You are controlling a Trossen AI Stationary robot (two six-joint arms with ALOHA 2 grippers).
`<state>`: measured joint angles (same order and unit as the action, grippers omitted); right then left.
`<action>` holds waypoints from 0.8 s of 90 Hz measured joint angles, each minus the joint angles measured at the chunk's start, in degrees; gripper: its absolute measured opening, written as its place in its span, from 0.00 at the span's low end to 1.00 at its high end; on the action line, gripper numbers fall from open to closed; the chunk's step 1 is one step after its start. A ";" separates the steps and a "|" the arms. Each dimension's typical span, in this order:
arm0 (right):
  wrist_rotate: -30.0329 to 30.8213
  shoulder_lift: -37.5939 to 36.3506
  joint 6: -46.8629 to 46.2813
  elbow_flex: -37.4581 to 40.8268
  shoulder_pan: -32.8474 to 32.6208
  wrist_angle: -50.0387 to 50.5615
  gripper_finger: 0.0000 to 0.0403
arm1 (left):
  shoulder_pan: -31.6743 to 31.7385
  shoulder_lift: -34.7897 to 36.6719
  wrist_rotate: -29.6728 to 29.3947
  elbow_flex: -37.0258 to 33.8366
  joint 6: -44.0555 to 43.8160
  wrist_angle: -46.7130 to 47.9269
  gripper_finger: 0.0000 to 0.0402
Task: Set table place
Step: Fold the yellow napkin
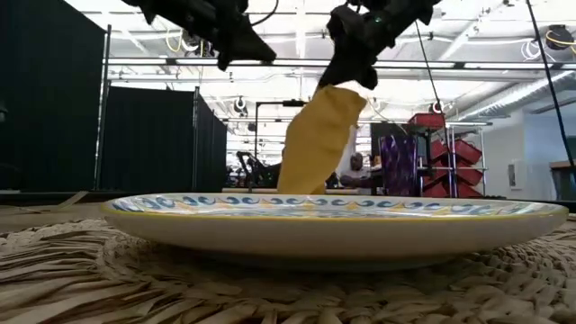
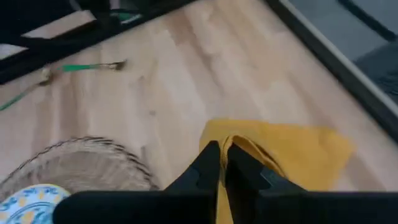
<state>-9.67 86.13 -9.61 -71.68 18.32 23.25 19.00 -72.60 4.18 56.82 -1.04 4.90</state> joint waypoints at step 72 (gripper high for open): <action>-6.97 1.69 6.20 -30.46 2.09 5.18 0.00 | -1.57 12.47 -1.66 -1.33 1.46 4.97 0.00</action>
<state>-16.63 87.82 -3.42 -102.14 20.41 28.44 17.43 -60.13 2.52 55.49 0.43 9.87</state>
